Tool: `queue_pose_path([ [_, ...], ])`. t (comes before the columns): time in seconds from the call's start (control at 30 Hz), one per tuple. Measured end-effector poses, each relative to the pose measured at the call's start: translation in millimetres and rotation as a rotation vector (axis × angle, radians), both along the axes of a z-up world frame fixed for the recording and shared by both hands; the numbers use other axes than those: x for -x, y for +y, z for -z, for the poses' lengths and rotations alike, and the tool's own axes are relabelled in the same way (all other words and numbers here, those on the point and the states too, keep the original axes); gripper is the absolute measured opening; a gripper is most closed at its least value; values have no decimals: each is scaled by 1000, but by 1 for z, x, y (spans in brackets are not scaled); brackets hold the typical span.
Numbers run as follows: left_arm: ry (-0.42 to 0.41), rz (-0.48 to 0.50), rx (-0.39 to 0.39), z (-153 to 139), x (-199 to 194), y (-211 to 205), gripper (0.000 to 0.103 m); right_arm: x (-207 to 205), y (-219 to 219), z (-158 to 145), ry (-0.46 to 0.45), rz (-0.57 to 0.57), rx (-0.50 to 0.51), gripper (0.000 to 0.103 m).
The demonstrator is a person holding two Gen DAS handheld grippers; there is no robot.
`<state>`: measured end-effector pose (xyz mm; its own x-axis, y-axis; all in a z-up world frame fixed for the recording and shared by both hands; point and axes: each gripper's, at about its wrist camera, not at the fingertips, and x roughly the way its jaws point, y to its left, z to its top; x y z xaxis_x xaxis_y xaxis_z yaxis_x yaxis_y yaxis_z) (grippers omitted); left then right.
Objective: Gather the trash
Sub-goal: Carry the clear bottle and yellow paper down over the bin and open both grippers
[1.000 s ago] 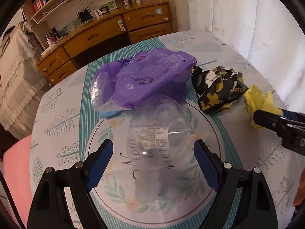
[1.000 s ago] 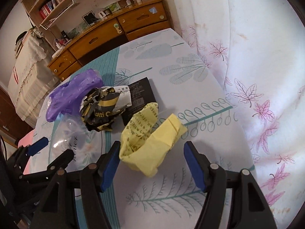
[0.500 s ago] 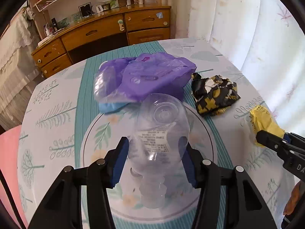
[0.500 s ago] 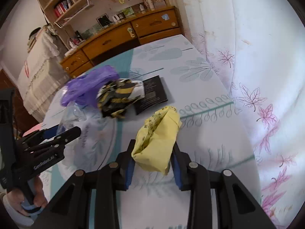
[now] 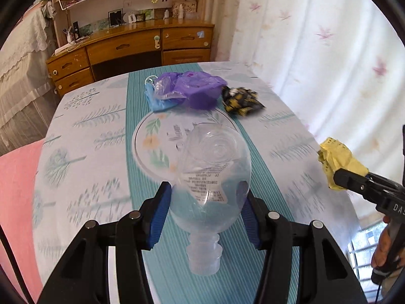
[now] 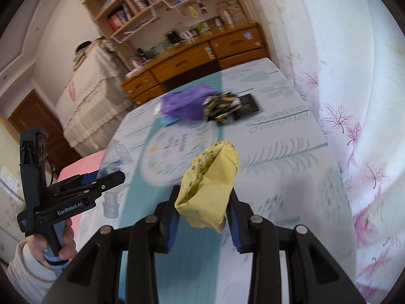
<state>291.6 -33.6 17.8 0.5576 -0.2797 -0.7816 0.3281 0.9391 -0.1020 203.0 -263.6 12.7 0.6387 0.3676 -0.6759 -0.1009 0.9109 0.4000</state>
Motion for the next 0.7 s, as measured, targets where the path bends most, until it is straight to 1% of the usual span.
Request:
queue_pose_path([
  [0.07, -11, 11, 15, -10, 28, 9, 51, 26, 9, -10, -21, -23, 1, 34],
  [0.27, -54, 30, 76, -36, 106, 27, 51, 88, 28, -32, -77, -73, 22, 34],
  [0.4, -66, 34, 113, -44, 147, 34, 51, 124, 37, -41, -94, -103, 20, 34],
  [0.53, -69, 51, 127, -44, 184, 35, 51, 158, 47, -41, -107, -139, 22, 34],
  [0.63, -55, 74, 122, -35, 207, 33, 52, 179, 56, -34, -107, -166, 48, 34],
  [0.7, -36, 93, 110, -24, 223, 30, 52, 192, 61, -24, -103, -179, 72, 34],
])
